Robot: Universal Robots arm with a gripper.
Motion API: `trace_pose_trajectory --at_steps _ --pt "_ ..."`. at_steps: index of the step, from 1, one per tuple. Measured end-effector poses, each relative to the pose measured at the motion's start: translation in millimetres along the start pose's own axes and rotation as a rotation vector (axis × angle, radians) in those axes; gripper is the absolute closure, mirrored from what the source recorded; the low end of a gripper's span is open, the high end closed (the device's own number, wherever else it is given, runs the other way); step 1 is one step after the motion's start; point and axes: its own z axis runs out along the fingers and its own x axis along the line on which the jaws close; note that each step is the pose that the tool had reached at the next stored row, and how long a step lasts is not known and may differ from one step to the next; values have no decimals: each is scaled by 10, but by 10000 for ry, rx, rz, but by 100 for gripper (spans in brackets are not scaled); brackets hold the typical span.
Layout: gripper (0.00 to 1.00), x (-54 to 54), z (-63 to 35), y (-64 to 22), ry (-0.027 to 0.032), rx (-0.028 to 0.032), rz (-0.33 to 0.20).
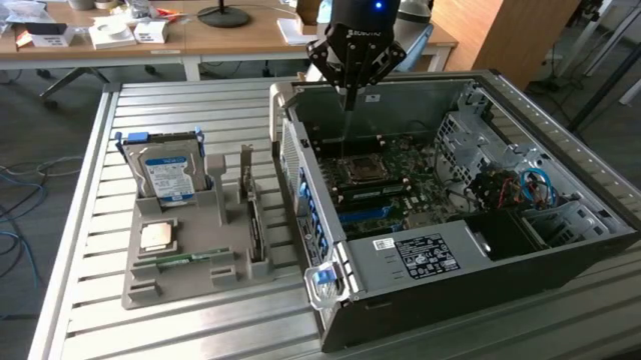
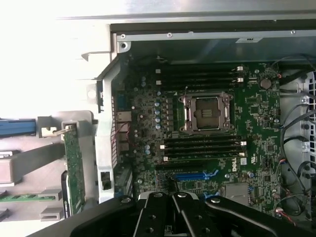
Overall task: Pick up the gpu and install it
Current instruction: 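Reach for the gpu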
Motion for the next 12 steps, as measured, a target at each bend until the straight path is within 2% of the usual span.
trace_pose_trajectory --at_steps 12 --pt "89 170 -3 -12 0 -1 0"
